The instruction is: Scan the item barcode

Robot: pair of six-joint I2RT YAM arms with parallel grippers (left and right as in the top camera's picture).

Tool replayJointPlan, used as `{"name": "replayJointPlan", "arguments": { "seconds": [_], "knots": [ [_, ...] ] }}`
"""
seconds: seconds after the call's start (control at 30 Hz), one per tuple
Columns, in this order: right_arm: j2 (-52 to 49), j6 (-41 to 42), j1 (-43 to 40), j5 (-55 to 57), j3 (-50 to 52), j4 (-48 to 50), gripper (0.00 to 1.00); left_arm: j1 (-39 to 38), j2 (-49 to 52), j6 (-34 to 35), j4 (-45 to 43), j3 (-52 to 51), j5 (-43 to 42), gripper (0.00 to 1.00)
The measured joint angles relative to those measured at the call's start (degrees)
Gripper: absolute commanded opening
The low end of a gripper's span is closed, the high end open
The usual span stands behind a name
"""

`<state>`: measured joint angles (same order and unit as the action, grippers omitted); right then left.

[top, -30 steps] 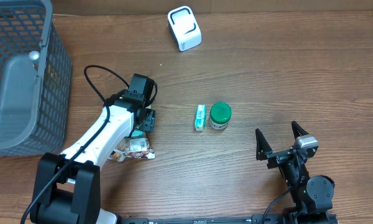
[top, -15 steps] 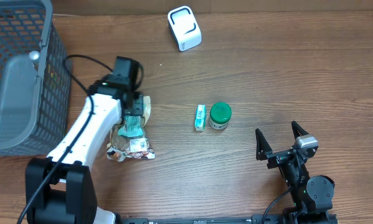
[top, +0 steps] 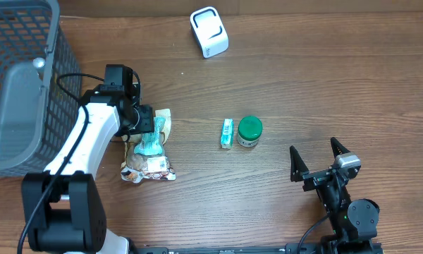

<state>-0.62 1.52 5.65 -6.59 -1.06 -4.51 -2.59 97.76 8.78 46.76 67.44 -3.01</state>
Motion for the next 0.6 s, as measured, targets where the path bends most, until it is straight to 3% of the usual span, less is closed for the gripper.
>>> {"name": "replayJointPlan", "arguments": {
  "seconds": [0.07,0.37,0.6],
  "knots": [
    [0.00,0.00,0.00,0.00,0.00,0.04,1.00,0.00,1.49,-0.20,0.42,0.00,-0.33,0.53],
    [0.00,-0.02,0.00,0.00,0.00,0.00,1.00,0.00,8.00,-0.98,0.81,0.26,-1.60,0.05],
    [0.00,-0.02,-0.02,0.00,0.00,0.02,1.00,0.09,8.04,-1.31,3.41,2.03,-1.73,0.04]
  ]
}}
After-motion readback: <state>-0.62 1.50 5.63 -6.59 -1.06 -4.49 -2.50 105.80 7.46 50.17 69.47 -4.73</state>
